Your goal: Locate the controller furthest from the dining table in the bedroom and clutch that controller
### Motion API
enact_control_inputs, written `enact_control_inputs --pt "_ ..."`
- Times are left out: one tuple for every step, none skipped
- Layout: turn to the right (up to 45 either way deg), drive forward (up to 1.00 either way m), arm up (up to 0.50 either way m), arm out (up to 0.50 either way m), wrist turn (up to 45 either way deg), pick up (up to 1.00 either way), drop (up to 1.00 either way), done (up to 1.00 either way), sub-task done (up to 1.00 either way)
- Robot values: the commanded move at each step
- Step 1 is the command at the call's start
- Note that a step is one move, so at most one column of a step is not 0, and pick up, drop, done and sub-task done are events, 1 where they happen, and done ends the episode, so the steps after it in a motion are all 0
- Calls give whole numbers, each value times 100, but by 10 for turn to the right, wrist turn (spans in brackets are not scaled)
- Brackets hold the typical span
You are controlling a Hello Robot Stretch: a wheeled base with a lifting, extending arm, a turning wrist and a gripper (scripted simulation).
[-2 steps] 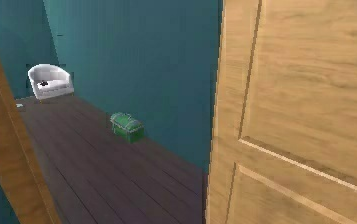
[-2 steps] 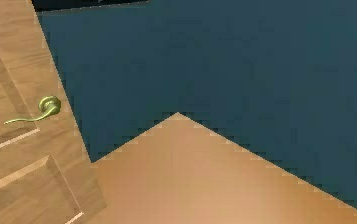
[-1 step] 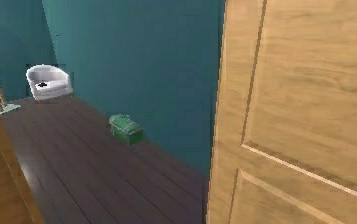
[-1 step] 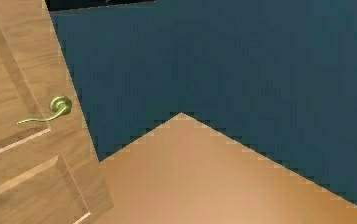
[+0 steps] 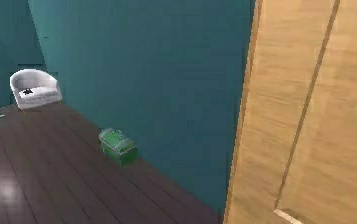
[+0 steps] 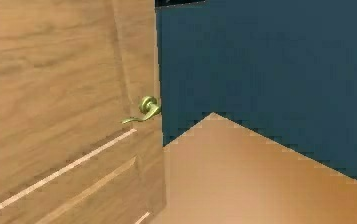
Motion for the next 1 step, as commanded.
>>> enact_control_inputs --pt "-420 0 0 0 0 0 0 0 0"
